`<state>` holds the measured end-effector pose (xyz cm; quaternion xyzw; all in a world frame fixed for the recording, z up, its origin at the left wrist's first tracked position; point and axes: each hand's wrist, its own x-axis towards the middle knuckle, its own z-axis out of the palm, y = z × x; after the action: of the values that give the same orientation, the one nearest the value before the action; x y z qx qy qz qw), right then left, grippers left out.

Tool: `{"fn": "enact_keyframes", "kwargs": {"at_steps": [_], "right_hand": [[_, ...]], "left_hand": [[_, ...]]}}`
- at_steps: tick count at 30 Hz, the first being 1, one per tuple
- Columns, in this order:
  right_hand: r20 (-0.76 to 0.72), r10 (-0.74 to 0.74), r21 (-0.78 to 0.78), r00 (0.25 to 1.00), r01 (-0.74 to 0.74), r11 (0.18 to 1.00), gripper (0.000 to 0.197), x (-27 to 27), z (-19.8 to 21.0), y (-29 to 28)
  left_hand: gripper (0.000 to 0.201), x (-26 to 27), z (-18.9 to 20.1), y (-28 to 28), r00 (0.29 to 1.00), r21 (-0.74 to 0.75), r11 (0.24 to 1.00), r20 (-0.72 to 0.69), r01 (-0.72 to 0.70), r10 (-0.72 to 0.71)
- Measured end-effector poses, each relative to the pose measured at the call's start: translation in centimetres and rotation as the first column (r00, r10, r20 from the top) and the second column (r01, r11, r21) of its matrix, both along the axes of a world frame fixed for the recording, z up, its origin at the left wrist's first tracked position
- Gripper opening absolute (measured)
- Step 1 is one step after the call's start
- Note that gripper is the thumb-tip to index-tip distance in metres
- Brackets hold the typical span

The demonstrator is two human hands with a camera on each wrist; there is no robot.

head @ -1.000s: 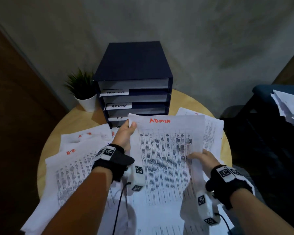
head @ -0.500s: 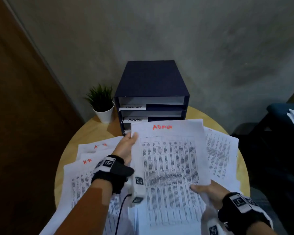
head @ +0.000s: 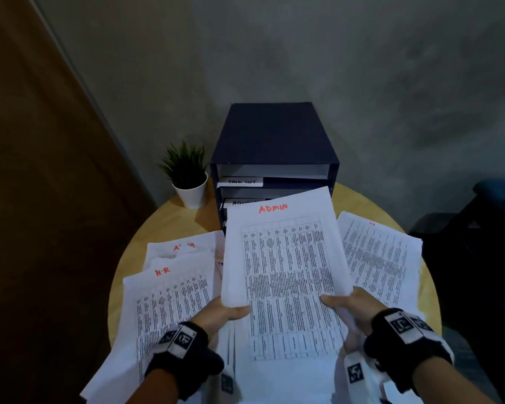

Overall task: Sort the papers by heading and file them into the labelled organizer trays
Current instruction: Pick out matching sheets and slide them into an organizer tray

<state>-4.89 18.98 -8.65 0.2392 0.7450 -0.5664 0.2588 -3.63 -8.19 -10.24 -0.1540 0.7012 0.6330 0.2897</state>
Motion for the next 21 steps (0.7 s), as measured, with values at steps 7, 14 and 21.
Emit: {"fn": "enact_keyframes", "kwargs": {"at_steps": [7,14,21], "right_hand": [[0.010,-0.009,-0.043,1.000,0.010,0.999,0.030,-1.5,2.2,-2.6],[-0.033,0.013,-0.066,0.999,-0.015,0.998,0.050,-1.8,4.3,-3.3],[-0.088,-0.009,-0.189,0.996,-0.008,0.982,0.043,-2.8,5.3,-1.7]], "left_hand": [[0.050,-1.9,2.2,-1.8,0.992,-0.077,0.990,-0.062,-0.118,0.113],[0.038,-3.9,3.8,-2.7,0.983,-0.059,0.986,-0.103,-0.158,0.152],[0.042,-5.4,6.3,-0.9,0.961,-0.012,0.968,-0.122,-0.251,0.248]]}}
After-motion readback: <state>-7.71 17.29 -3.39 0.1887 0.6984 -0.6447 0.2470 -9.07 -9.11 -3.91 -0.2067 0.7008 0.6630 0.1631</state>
